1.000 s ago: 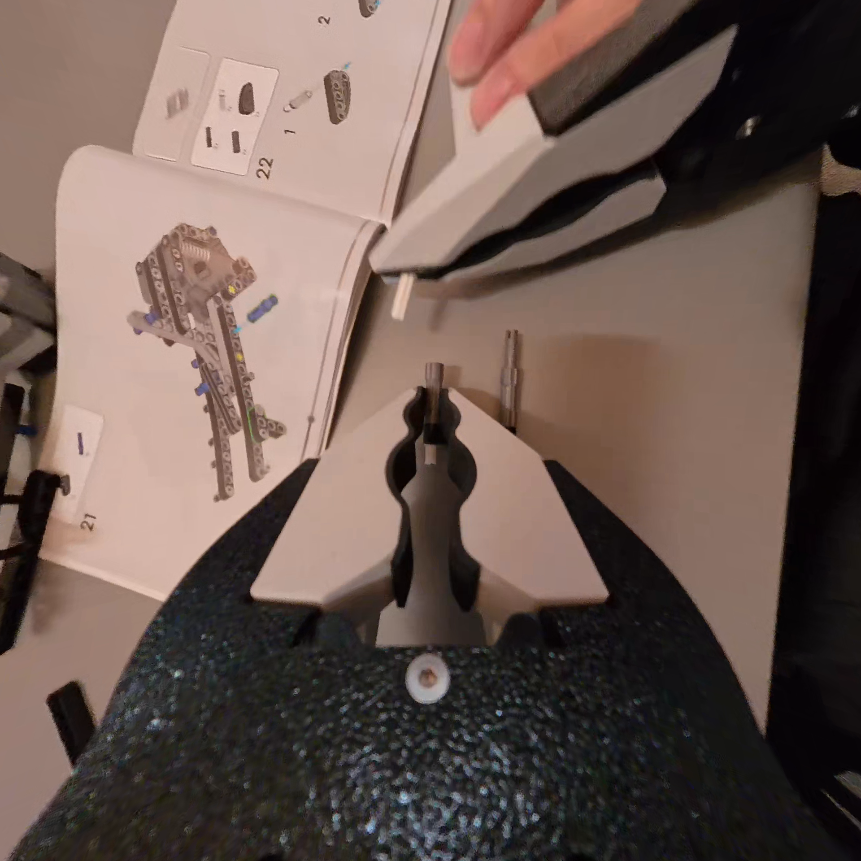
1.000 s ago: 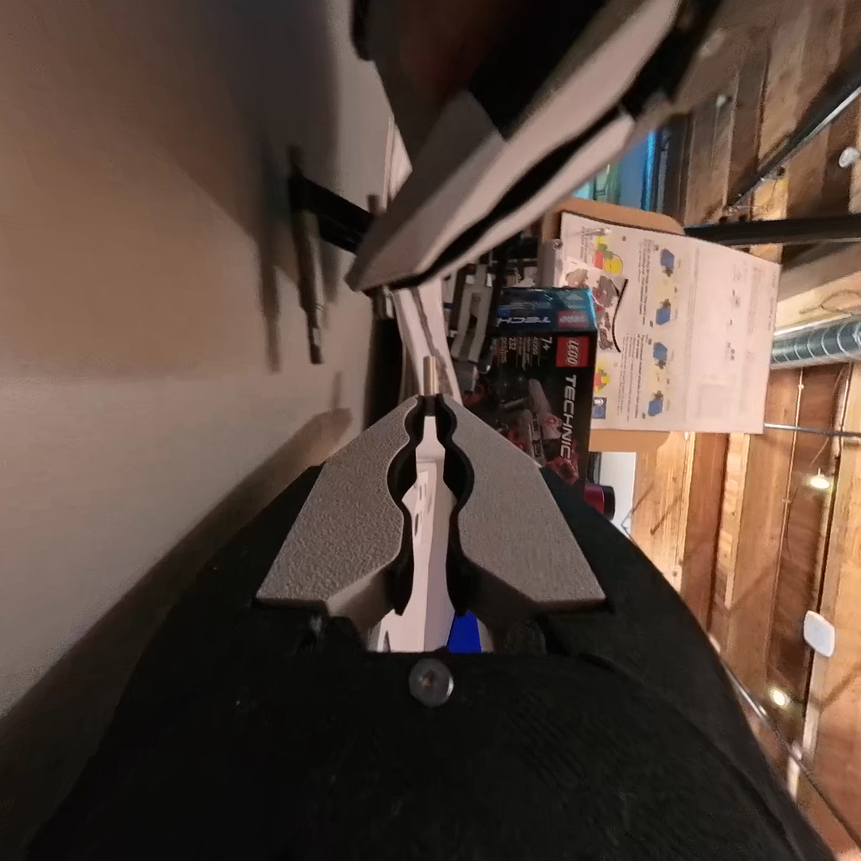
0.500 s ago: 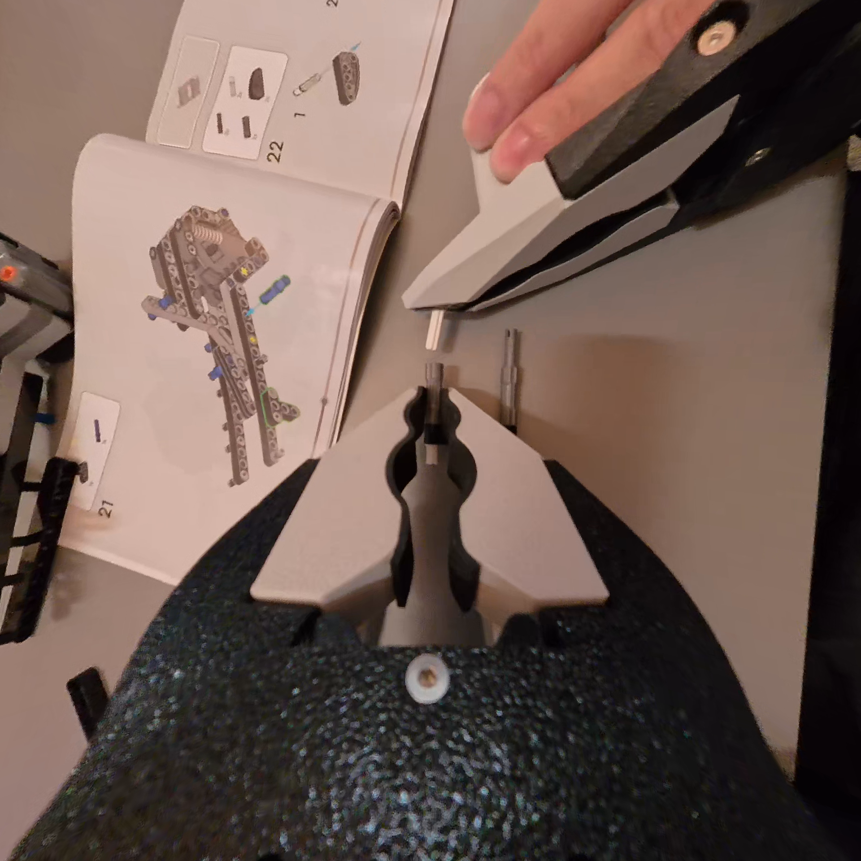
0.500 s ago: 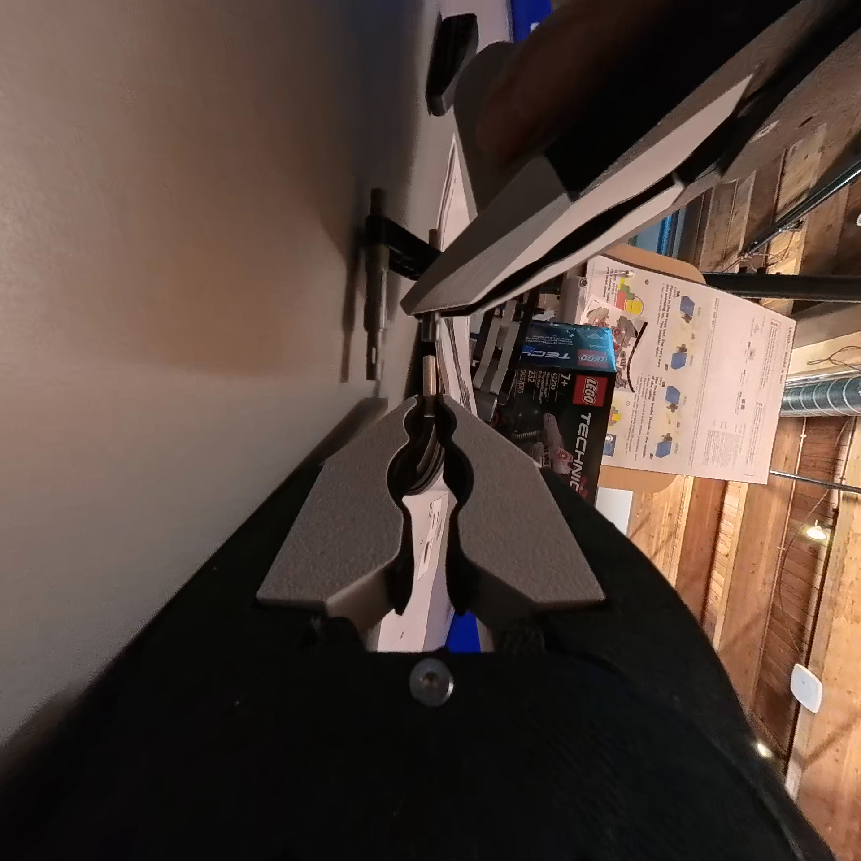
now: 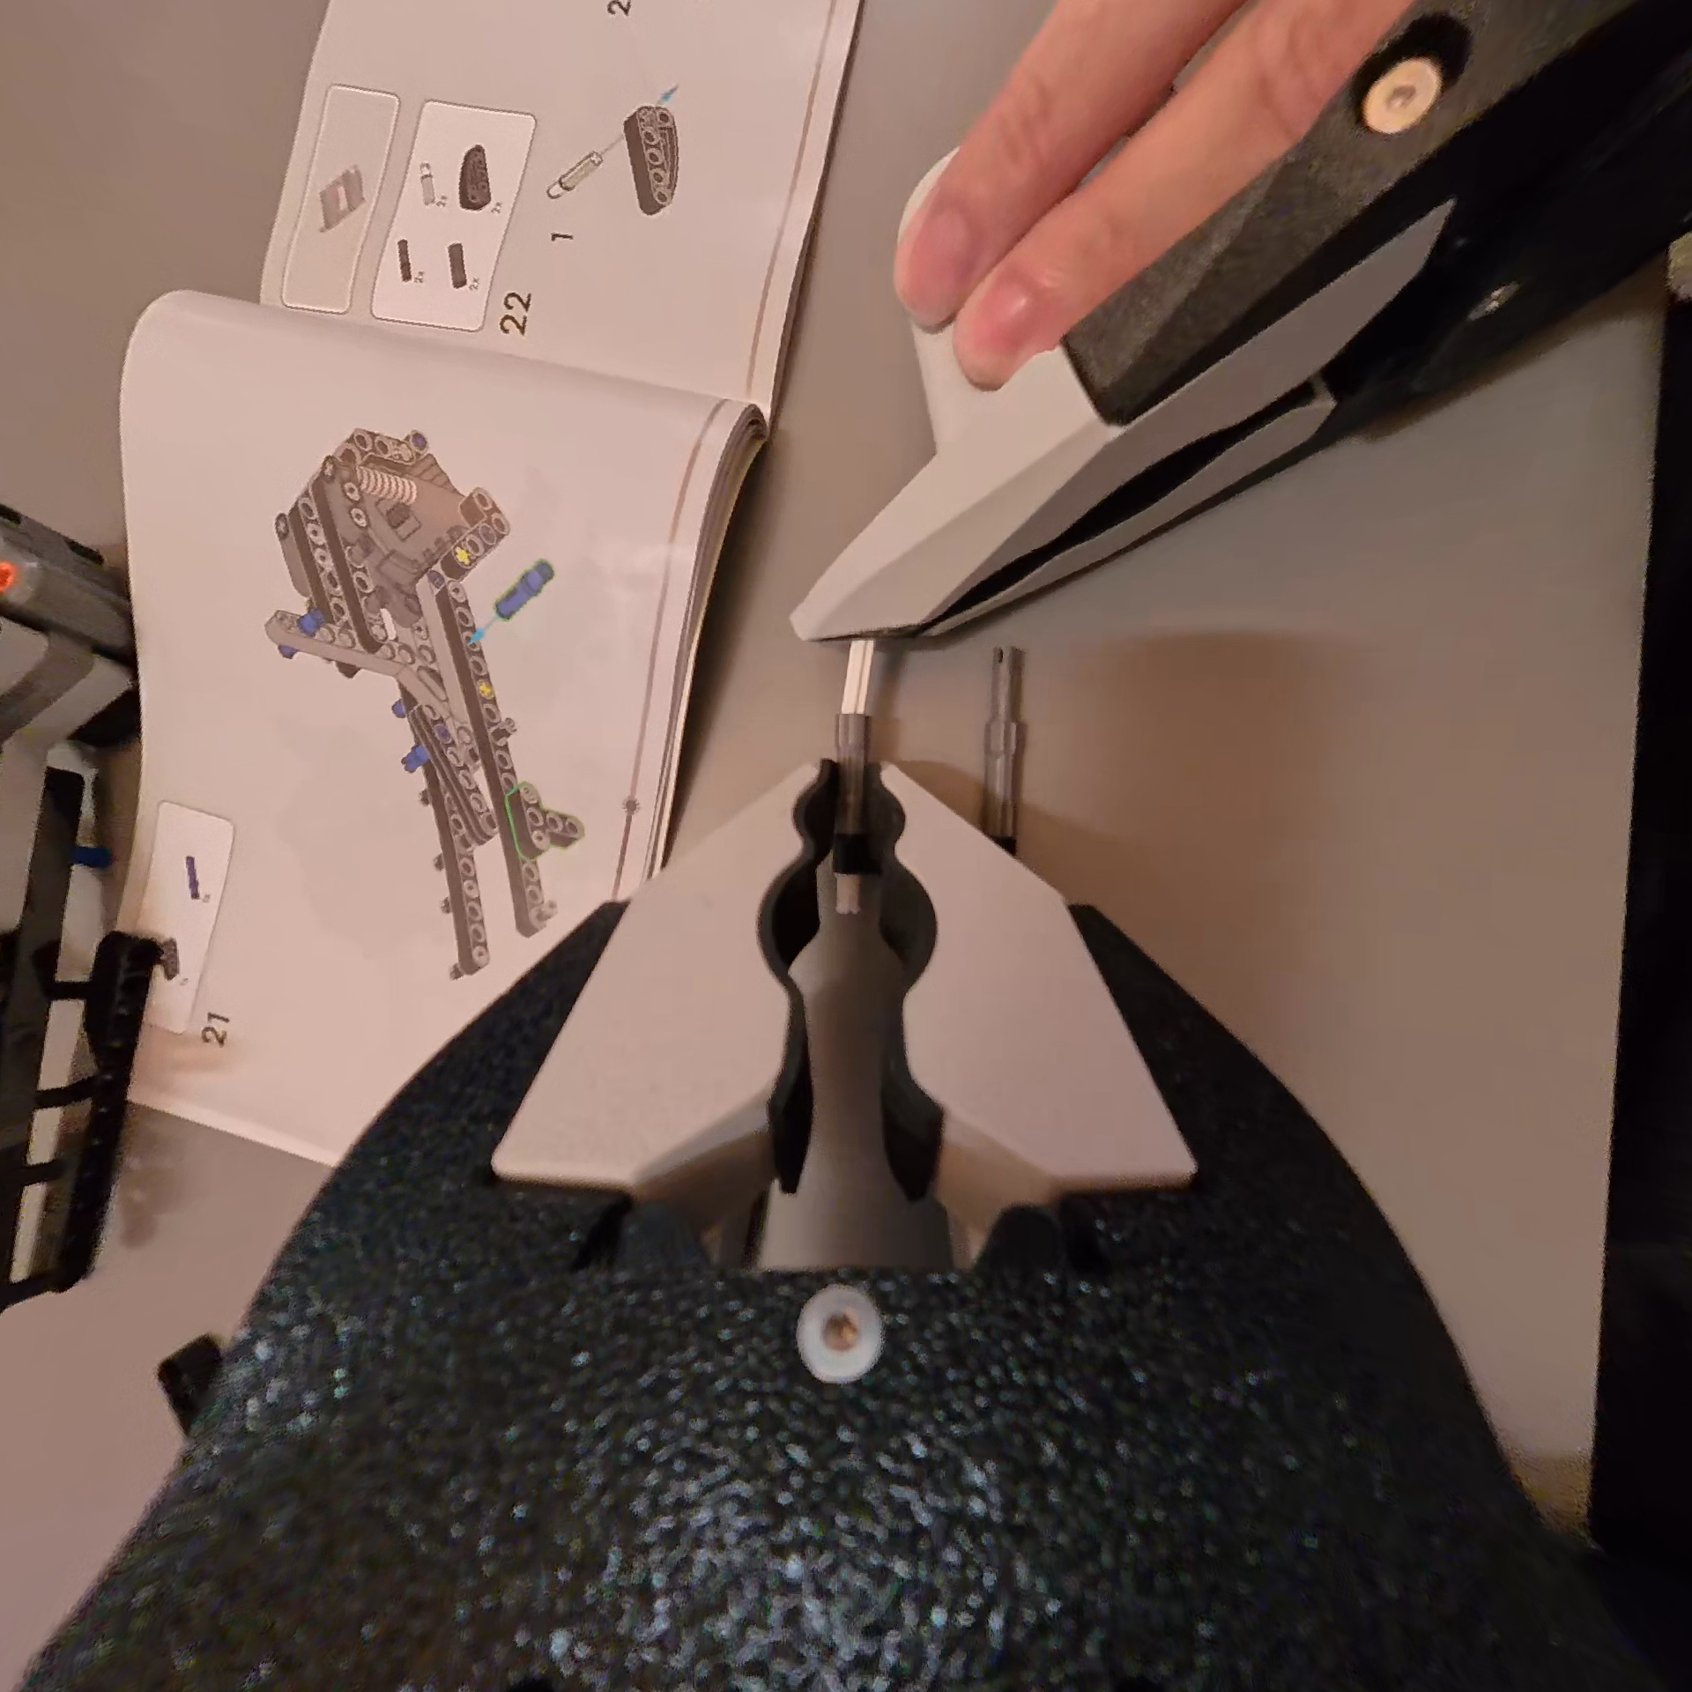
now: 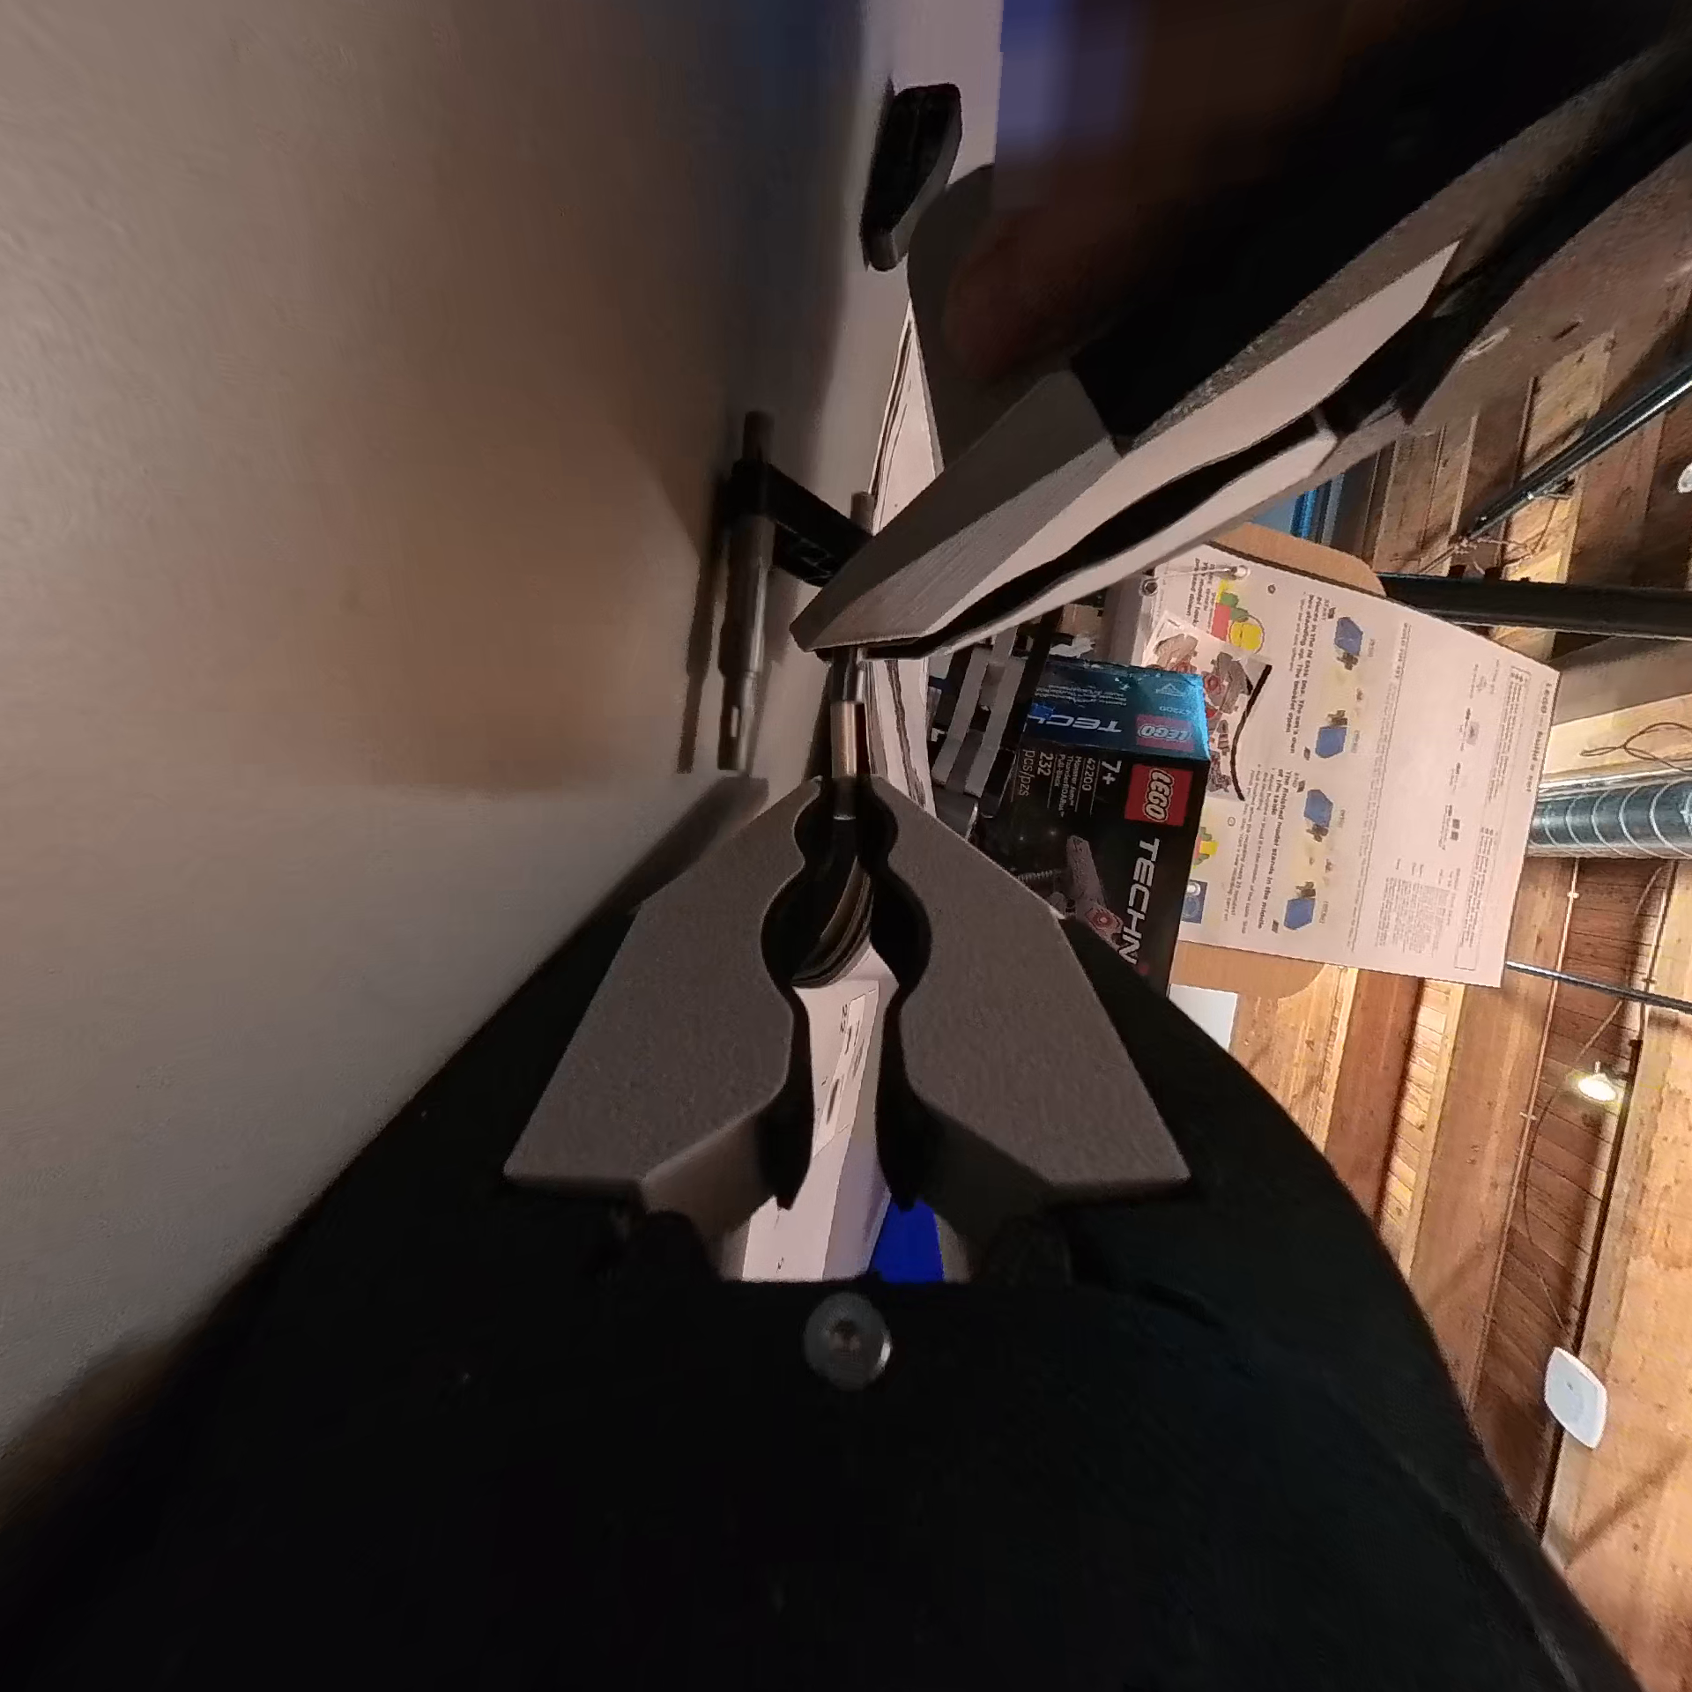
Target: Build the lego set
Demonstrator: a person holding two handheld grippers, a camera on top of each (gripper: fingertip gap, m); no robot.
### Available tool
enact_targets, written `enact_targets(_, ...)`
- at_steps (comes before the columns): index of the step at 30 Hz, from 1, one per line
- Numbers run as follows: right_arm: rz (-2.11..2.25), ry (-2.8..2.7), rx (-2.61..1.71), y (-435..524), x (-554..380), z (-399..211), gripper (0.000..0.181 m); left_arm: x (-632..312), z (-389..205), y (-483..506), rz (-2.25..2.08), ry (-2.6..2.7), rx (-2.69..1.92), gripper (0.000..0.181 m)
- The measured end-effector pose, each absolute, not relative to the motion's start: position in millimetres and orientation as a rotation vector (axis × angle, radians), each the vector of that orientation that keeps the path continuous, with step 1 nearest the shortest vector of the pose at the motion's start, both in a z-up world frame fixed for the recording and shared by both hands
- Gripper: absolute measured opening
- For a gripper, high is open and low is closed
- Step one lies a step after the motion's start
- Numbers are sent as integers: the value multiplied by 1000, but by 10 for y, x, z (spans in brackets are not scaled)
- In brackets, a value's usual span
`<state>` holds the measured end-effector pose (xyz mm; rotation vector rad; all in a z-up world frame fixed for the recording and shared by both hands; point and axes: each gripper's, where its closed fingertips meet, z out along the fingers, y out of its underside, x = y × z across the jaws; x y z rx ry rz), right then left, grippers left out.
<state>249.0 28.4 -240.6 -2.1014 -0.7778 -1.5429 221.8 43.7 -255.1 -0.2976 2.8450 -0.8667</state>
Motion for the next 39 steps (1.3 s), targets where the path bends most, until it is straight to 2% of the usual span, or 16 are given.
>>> enact_targets(1, -1543, -783, -2104, 285, 2491, -2407, 1, 2221, -2551, 440, -856, 2837, -269, 4)
enact_targets(7, -1559, -807, -2108, 288, 2488, -2396, 1, 2228, -2551, 452, -808, 2821, -212, 4)
enact_targets(15, -1568, -887, -2084, 353, 2406, -2323, 1, 2070, -2536, 466, -1075, 3020, -455, 3)
enact_targets(18, -1546, -915, -2098, 367, 2369, -2291, 1, 2039, -2516, 464, -1152, 3032, -407, 4)
enact_targets(30, -1462, -930, -2258, 268, 2331, -2339, 1, 2109, -2526, 440, -621, 2829, -125, 3)
enact_targets(39, -1479, -977, -2292, 294, 2280, -2372, 0, 2061, -2561, 441, -790, 2939, -281, 3)
